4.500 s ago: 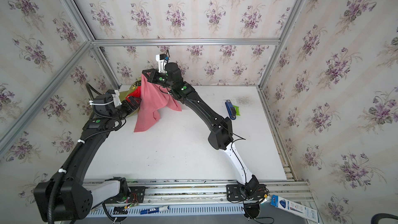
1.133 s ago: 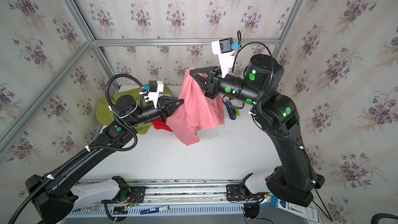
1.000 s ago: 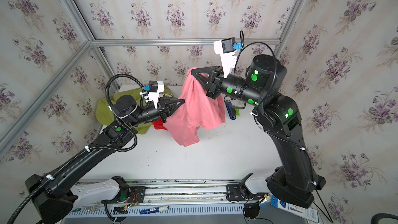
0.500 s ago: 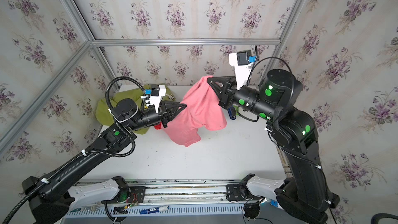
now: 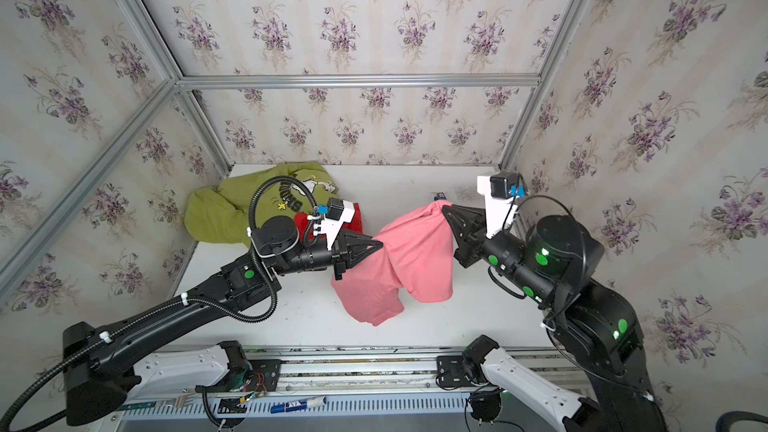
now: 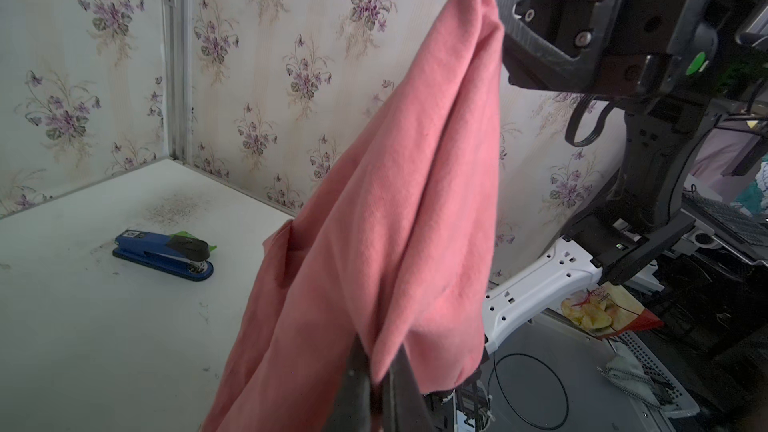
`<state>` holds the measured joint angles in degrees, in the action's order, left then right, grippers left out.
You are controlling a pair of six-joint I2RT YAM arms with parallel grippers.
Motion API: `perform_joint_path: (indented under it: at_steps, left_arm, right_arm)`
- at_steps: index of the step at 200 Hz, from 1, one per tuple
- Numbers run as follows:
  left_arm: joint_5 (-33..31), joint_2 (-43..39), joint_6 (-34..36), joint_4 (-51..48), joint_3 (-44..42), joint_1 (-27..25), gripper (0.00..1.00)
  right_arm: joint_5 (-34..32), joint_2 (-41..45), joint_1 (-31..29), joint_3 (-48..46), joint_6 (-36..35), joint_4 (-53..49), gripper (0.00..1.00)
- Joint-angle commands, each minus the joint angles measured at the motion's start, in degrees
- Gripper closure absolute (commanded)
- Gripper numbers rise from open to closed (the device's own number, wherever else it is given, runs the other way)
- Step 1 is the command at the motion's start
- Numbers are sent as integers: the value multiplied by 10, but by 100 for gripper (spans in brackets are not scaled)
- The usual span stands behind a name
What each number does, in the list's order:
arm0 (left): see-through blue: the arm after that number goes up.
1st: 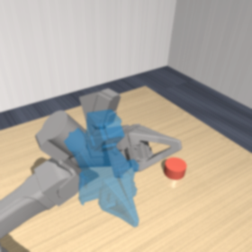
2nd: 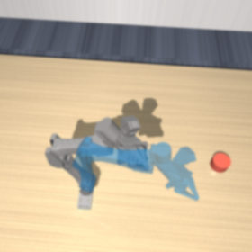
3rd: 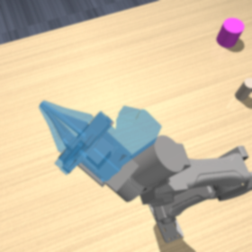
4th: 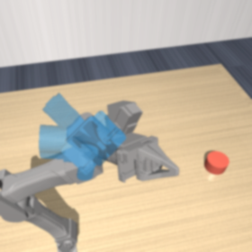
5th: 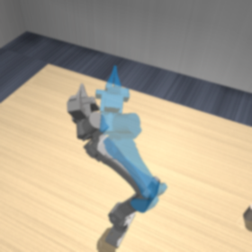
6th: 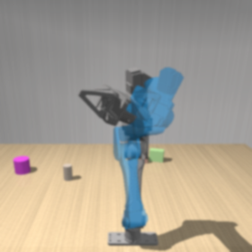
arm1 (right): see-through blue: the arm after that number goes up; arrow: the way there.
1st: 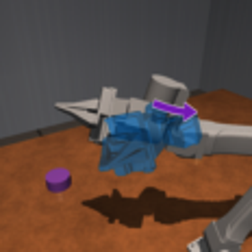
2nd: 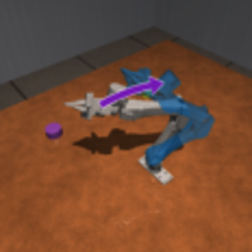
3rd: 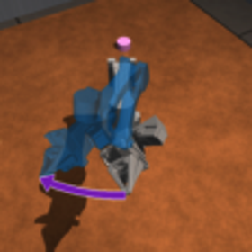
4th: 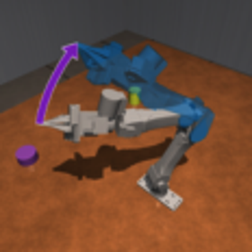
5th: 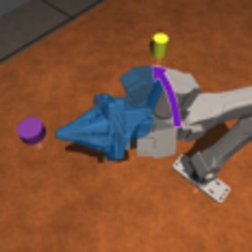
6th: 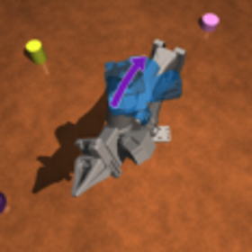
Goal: Pick out a specific cloth from the pile
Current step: 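Carry the pink shirt with both grippers toward the robot, away from the pile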
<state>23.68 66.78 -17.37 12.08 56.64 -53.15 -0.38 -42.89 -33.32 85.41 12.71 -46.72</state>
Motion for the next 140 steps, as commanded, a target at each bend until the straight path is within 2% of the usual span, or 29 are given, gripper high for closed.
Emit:
perform_joint_path:
  at_steps: [1,41,140]
  left_arm:
    - [-6,17,-7,53,-6,-10,100]
    - [-2,58,-16,73,-28,-15,100]
    - [-19,105,-14,89,-76,-4,100]
  right_arm:
    - [-60,19,0,-30,-14,15,100]
    - [-91,31,0,-67,-18,1,100]
    - [-113,15,0,-120,-36,5,100]
